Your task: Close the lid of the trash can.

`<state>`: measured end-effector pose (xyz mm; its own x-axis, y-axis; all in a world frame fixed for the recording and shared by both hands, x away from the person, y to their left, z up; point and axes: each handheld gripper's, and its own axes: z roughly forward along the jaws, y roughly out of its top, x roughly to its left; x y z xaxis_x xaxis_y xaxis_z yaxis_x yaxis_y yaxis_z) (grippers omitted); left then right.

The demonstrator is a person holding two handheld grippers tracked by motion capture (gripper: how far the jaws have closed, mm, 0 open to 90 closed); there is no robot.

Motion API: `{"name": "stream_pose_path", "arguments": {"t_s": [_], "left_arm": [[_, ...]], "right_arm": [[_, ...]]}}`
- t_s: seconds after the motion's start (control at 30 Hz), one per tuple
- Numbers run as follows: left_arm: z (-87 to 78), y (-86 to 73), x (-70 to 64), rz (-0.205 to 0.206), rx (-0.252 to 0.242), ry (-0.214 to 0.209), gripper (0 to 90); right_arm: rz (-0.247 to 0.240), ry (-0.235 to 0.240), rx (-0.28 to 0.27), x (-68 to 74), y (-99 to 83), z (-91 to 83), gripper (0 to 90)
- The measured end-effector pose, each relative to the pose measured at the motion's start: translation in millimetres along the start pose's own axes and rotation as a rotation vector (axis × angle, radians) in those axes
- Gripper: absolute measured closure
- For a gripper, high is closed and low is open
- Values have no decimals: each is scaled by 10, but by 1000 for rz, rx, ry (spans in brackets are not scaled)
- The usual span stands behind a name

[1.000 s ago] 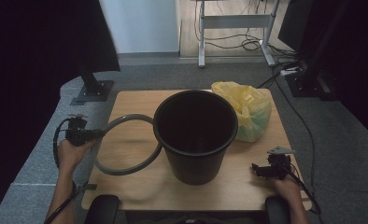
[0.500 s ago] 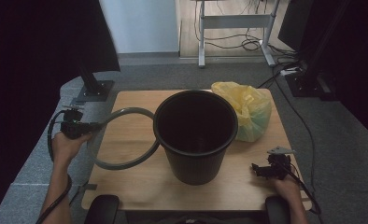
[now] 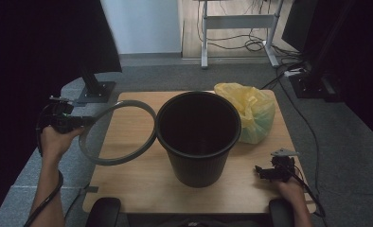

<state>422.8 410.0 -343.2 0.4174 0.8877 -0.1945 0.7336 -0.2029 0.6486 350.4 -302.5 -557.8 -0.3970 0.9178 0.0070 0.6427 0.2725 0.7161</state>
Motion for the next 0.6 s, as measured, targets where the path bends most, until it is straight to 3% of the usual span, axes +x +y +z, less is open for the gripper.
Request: {"name": "stream_pose_path", "arguments": {"t_s": [0.6], "left_arm": [[-369, 277, -73, 11, -10, 1, 787]], "right_arm": [[0, 0, 0, 0, 0, 0, 0]]}}
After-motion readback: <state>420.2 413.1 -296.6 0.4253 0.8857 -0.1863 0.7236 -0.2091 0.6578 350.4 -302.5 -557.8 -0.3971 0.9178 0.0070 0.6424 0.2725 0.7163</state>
